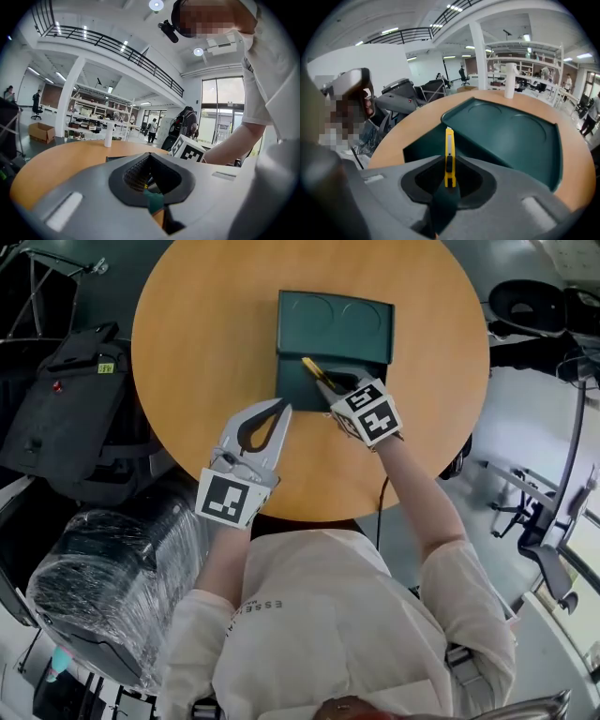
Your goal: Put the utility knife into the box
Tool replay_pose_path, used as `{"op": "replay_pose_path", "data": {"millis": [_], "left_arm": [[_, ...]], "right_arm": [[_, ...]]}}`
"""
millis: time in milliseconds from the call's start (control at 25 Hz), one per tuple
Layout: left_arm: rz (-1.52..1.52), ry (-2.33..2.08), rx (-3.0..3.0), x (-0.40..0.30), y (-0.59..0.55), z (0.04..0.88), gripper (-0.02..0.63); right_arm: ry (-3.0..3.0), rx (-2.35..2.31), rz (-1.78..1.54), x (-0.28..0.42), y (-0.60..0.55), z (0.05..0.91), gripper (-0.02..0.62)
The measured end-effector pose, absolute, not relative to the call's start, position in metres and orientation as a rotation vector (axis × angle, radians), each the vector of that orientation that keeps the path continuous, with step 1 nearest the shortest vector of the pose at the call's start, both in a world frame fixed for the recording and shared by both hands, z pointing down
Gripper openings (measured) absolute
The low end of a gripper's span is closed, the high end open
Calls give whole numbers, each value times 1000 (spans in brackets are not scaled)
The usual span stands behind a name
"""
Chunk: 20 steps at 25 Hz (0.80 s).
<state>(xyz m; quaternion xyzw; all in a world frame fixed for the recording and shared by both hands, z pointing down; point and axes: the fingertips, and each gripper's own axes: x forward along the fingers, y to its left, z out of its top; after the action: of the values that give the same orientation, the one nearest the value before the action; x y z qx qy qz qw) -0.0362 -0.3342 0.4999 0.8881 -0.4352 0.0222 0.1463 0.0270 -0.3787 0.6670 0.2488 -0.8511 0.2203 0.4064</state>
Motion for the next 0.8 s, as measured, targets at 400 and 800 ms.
{"op": "replay_pose_path", "data": {"millis": [400, 800], "left_arm": [[105, -1260, 2528, -40, -341, 514, 17], [61, -1307, 2493, -56, -338, 506, 17]], "right_arm": [[-1947, 497, 514, 30, -376, 713, 57], [-2112, 630, 594, 30, -389, 662, 95]]}}
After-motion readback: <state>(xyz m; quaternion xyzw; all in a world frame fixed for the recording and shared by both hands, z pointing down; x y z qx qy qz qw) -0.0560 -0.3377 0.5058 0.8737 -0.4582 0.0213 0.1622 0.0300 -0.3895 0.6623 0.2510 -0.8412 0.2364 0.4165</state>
